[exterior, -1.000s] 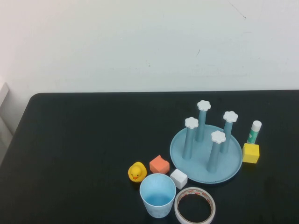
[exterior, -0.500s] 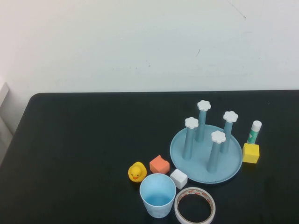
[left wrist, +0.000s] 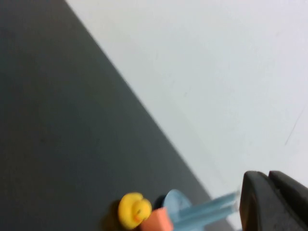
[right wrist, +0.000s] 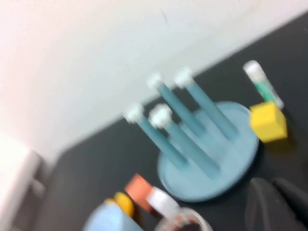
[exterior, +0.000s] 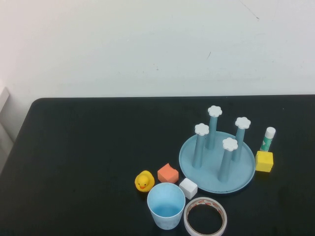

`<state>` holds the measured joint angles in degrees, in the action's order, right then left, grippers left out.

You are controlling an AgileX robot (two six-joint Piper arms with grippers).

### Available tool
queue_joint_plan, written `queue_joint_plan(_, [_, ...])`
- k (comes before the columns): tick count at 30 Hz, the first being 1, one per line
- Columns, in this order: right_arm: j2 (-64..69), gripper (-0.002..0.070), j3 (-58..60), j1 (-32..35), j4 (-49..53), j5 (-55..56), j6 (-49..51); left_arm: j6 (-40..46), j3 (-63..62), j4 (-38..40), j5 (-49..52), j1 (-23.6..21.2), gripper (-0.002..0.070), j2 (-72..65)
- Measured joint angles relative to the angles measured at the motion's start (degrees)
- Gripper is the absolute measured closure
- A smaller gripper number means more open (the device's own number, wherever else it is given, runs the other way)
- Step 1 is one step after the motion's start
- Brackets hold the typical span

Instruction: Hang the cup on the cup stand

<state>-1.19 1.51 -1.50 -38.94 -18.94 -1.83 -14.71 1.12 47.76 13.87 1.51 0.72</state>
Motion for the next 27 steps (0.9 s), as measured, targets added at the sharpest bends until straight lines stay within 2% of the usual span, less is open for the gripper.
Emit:
queue_joint_plan(8, [0.00,0.0678,0.00,0.00,-4.88,2.23,-3.02,0.73,0.00,5.97,-5.91,0.00,0.0676,0.00])
queue_joint_plan(13, [0.00,0.0678,0.00,0.00,-4.97,2.23,-6.19,15.98,-1.89,5.58,-6.67,0.00,0.0676,0.00])
queue_joint_plan(17, [0.00,0.0678,0.00,0.00,-4.97,2.33,-11.86,28.62,-11.06,0.06,0.38,0.00,0.0676,-5.32])
queue_joint_plan(22, [0.00,0.0678,0.00,0.00,-4.97,2.33,-15.38,32.90,-24.89,-12.44,15.63,0.00,0.0676,-22.42])
queue_joint_plan(27, [0.00,0.0678,0.00,0.00,-4.97,2.33,-17.31,43.43,-38.65,-16.24,28.06,0.00,0.0676,-40.04])
